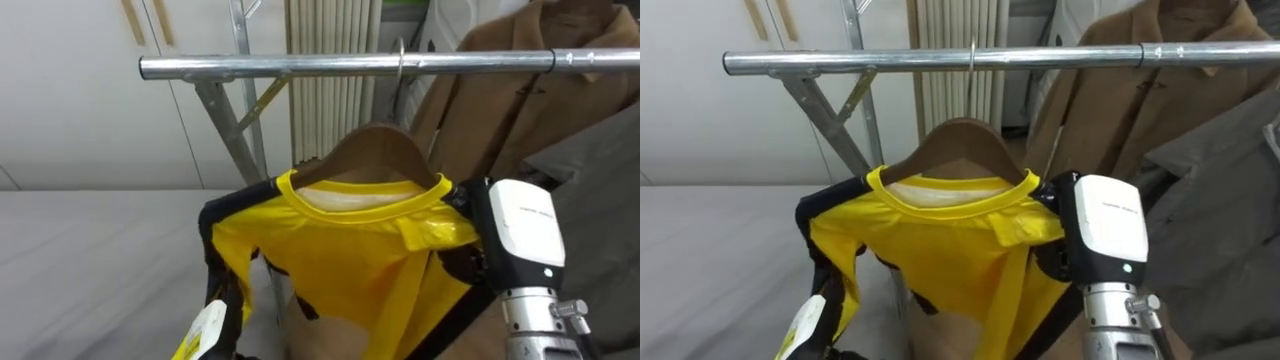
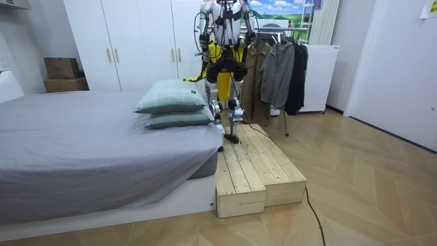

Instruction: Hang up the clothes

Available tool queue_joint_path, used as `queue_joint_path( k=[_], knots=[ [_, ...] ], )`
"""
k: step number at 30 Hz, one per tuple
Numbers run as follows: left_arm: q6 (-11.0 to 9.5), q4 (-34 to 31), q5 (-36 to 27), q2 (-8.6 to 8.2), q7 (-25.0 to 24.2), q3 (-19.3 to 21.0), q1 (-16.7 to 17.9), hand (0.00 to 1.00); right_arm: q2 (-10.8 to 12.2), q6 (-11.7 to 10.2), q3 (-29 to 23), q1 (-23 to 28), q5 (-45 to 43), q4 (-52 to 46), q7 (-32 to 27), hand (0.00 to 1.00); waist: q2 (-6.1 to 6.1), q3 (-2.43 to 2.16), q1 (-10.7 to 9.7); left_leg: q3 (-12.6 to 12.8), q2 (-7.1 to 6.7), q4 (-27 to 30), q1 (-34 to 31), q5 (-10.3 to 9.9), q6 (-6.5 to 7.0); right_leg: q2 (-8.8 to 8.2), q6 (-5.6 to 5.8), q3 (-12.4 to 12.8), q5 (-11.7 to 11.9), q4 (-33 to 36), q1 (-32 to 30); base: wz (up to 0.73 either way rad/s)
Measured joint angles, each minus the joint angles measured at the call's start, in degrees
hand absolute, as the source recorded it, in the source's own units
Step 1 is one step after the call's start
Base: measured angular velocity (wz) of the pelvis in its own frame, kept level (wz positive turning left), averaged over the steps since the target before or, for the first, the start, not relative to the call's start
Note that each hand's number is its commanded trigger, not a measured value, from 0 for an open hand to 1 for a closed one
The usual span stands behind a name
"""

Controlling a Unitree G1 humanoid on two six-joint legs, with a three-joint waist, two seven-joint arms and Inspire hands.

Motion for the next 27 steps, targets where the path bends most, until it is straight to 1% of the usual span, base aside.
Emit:
queue_joint_path(
  k=[2, 5, 10, 18, 21, 27],
  knots=[
    [0.00, -0.18, 0.02, 0.05, 0.00, -0.50, 0.00, 0.00, -0.04, 0.42, -0.03, 0.05, 0.01, 0.00, 0.00, 1.00, -0.22, -0.14, -0.01, -0.01, 0.02, 0.00, 0.07, 0.00, 0.00, -0.10, -0.01, -0.27, -0.01, -0.17, 0.15, 0.08],
    [0.01, -0.40, 0.08, 0.41, -0.07, -1.01, 0.02, 0.00, -0.10, 0.45, -0.04, 0.11, 0.00, 0.00, 0.03, 1.00, -0.23, -0.15, 0.00, -0.03, 0.11, 0.00, 0.38, 0.00, 0.00, -0.26, -0.07, -0.60, 0.05, -0.80, 0.76, 0.07],
    [0.00, -0.40, 0.08, 1.04, -0.14, -0.34, 0.02, 0.00, -0.10, 0.44, -0.19, -0.24, 0.00, 0.00, 0.62, 1.00, -0.24, -0.14, 0.62, -0.03, 0.11, -0.13, 0.66, 0.00, -0.01, -0.17, -0.09, -0.42, 0.06, -0.83, 0.95, 0.00],
    [0.00, -0.27, 0.11, 1.05, -0.09, 1.16, 0.34, 0.00, -0.10, 0.43, -0.39, -0.22, -0.51, 0.00, 1.62, 1.00, -0.15, -0.06, 1.22, -0.01, 0.12, -0.27, 1.06, 0.00, -0.01, -0.09, -0.11, -0.21, 0.07, -0.98, 1.39, 0.00],
    [0.00, -0.20, 0.11, 1.05, -0.06, 1.18, 0.57, 0.00, -0.10, 0.43, -0.41, -0.22, -0.51, 0.00, 1.62, 1.00, -0.03, 0.02, 1.27, -0.01, 0.12, -0.30, 1.06, 0.00, -0.01, -0.08, -0.11, -0.21, 0.07, -0.99, 1.37, 0.00],
    [0.00, -0.13, 0.11, 1.05, -0.05, 1.19, 1.04, 0.00, -0.16, 0.42, -0.94, -0.23, -0.51, -0.01, 1.62, 1.00, -0.03, 0.02, 1.17, -0.03, 0.21, -0.40, 0.97, 0.00, -0.01, -0.06, -0.12, -0.36, 0.07, -1.04, 1.25, 0.00]
  ],
)
